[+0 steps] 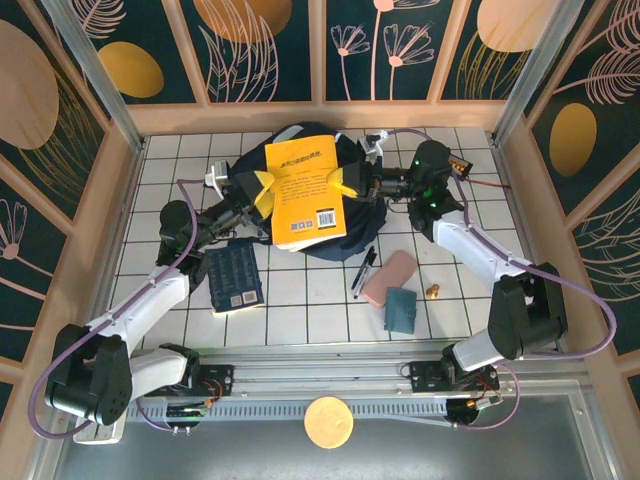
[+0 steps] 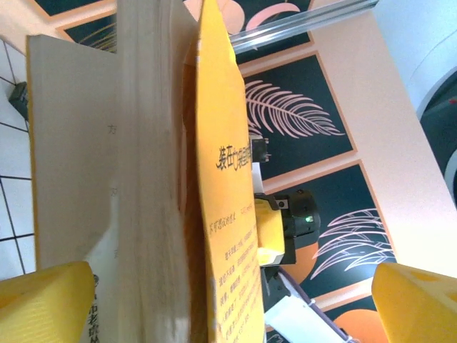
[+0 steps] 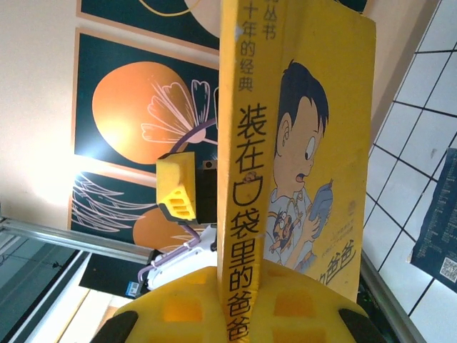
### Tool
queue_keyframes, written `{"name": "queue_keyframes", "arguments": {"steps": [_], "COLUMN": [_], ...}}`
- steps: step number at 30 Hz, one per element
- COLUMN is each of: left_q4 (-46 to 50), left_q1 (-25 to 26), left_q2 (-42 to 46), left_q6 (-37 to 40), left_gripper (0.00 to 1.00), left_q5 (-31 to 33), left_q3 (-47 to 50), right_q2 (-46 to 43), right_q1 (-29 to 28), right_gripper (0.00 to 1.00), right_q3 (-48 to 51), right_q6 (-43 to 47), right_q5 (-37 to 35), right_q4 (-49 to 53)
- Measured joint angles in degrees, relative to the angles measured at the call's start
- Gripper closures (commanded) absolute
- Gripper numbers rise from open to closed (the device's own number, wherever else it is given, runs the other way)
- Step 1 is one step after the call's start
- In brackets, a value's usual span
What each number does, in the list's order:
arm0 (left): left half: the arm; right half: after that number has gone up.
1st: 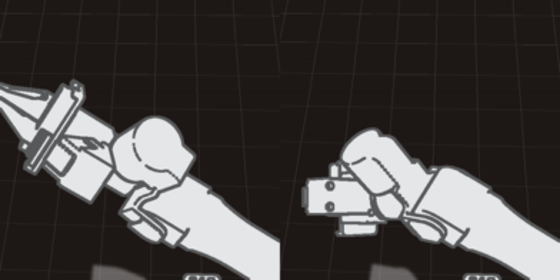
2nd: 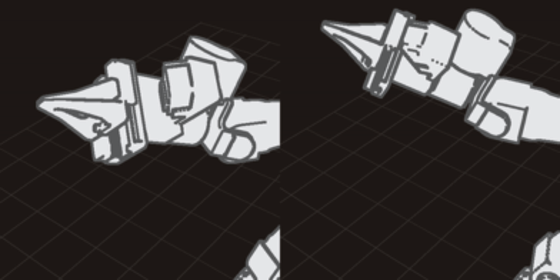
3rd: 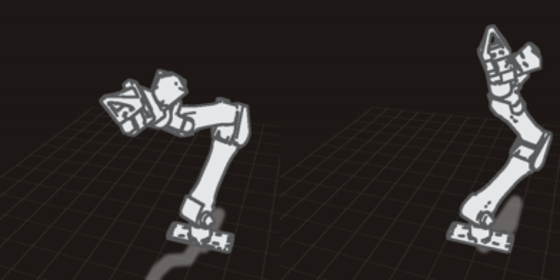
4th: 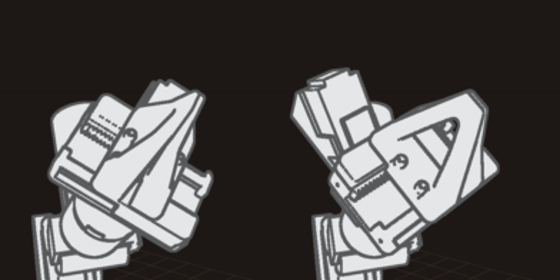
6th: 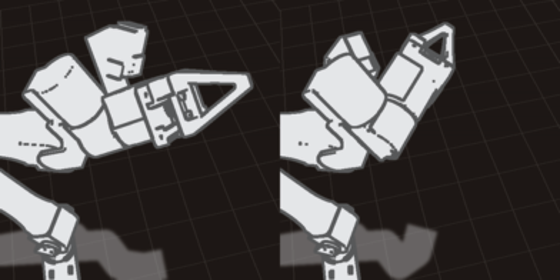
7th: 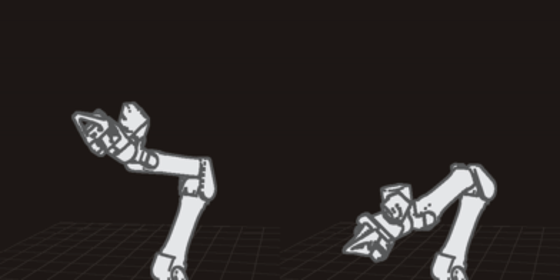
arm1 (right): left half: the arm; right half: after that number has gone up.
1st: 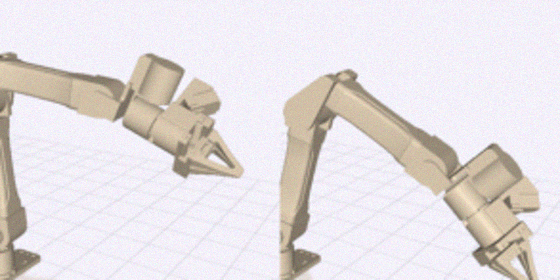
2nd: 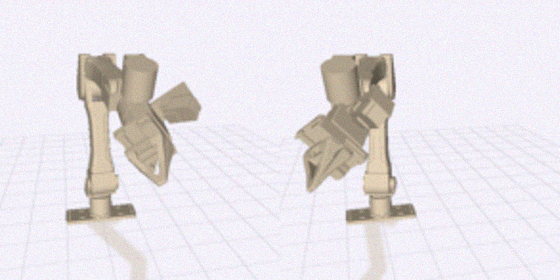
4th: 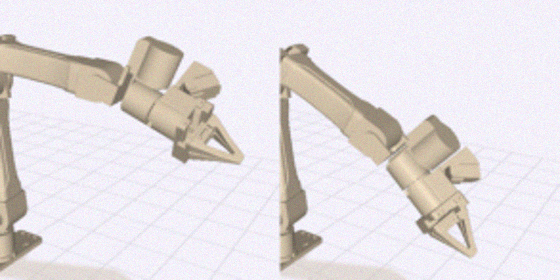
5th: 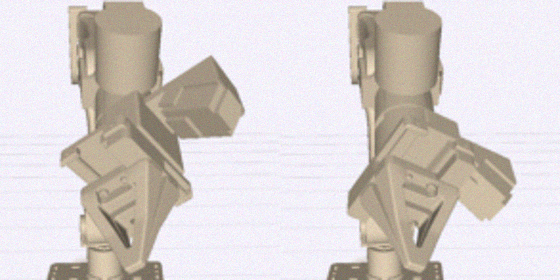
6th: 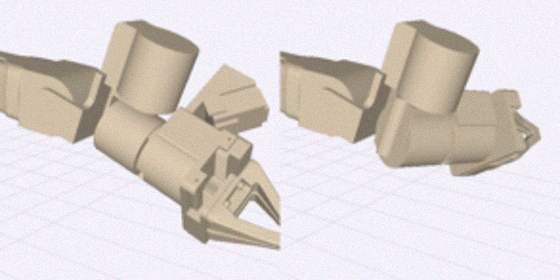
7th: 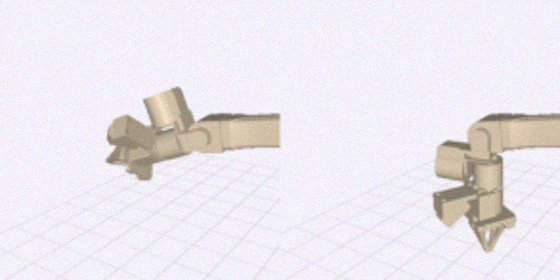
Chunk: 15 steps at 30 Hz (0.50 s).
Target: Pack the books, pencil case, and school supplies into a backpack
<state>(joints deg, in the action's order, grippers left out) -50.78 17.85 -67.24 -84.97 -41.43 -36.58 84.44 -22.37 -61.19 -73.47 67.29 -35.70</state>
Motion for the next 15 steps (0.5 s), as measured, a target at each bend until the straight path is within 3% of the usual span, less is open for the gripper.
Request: {"name": "queue_keyframes", "arguments": {"steps": [4,8,15], "left_q4": [-0.28,5.53,7.48], "left_q1": [0.00,0.00,0.00], "left_q2": [-0.48,-0.50,-1.33], "left_q6": [-0.59,2.99,4.37], "left_gripper": [0.01,0.01,0.01], "left_q5": [-0.59,-0.39,0.39], "left_q3": [-0.98,-3.10,-0.11], "right_q2": [0.76,1.36,1.36], "right_q1": [0.00,0.00,-0.24], "right_gripper": [1.00,1.00,1.00], "right_q3": [0.09,0.09,-1.18], "right_q6": [-0.44,-2.25,-6.82], "right_q5": [0.26,0.28,0.28], "right_q4": [-1.07,-2.82,-6.69]}}
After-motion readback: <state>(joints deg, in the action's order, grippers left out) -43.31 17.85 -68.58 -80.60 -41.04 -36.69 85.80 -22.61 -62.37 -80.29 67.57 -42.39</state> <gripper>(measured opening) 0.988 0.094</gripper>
